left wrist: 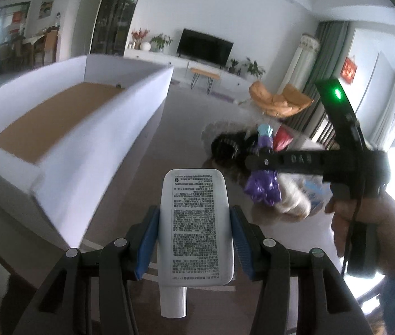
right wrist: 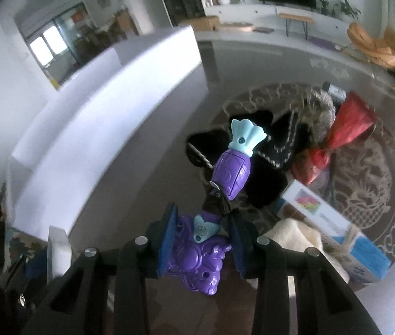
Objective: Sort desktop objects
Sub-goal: 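Grasp the purple octopus toy with the right tool while the left tool holds the bottle, then carry the bottle and octopus into the white bin and open both tools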
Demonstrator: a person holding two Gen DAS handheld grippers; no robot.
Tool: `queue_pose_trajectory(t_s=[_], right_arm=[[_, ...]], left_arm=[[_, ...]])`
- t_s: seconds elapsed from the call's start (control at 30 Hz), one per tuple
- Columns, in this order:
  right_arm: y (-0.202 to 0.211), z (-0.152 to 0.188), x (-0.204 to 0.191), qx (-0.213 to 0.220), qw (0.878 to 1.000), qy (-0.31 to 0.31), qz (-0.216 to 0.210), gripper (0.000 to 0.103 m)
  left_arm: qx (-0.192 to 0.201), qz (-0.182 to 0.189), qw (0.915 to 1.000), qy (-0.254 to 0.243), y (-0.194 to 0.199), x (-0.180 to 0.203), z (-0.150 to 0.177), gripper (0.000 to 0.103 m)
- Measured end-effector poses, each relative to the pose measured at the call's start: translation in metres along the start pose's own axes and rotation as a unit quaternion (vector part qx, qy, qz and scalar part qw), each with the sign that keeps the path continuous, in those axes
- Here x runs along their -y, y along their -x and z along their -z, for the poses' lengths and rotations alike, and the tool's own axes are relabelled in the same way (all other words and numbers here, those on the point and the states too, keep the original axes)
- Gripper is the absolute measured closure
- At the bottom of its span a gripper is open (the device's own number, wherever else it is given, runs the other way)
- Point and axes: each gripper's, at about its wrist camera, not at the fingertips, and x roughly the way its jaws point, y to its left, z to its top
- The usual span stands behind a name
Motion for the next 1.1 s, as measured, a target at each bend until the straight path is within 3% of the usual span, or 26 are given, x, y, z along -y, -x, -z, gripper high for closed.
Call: queue_pose_trajectory(t_s=[0.1,0.23,0.47,0.53,0.67,0.83,0.87,0.9,0.93,0.97,1.0,1.1], right_arm=[[0.024,-0.010,-0.016,0.024,0.999,0.024,-0.007,0.066],[0.044,-0.034,-0.056,0.052,0.997,0.047,-0.043,0.066],[0.026,-0.090,-0.173,0.073,0.984,0.100,-0.126,0.066],[0.009,-0.096,-0.204,0.055,0.983,0.113,-0.137,0.066],[-0.051,-0.103,-0.240,0.001,0.984,0.142,-0.112,0.066],[-0.097,-0.094,-0.254,-0.047,0.980,0.172,-0.083,0.065],[-0.104,-0.092,-0.254,-0.056,0.979,0.176,-0.081,0.065],[-0.104,-0.090,-0.253,-0.044,0.978,0.189,-0.071,0.054],[-0.102,-0.090,-0.255,-0.039,0.977,0.197,-0.071,0.033],[-0.098,-0.090,-0.255,-0.029,0.976,0.200,-0.079,0.026],[-0.091,-0.089,-0.253,-0.010,0.977,0.200,-0.072,0.021],[-0.059,-0.077,-0.239,0.047,0.976,0.202,-0.059,0.020]], left_arm=[[0.023,0.008,0.9996,0.015,0.017,-0.009,-0.028,0.052],[0.040,-0.007,0.9983,0.042,0.045,-0.051,-0.068,0.052],[0.005,-0.100,0.9929,0.063,0.024,-0.148,-0.135,0.052],[-0.010,-0.114,0.9909,0.072,0.013,-0.168,-0.141,0.052],[-0.059,-0.127,0.9863,0.088,-0.021,-0.199,-0.145,0.052],[-0.116,-0.134,0.9782,0.108,-0.053,-0.214,-0.139,0.051],[-0.119,-0.133,0.9775,0.113,-0.051,-0.216,-0.136,0.046],[-0.119,-0.136,0.9764,0.119,-0.051,-0.219,-0.132,0.039],[-0.111,-0.140,0.9765,0.121,-0.047,-0.217,-0.129,0.038],[-0.101,-0.145,0.9771,0.118,-0.043,-0.215,-0.128,0.038],[-0.087,-0.157,0.9772,0.113,-0.037,-0.209,-0.126,0.038],[-0.037,-0.150,0.9840,0.088,-0.014,-0.178,-0.129,0.038]])
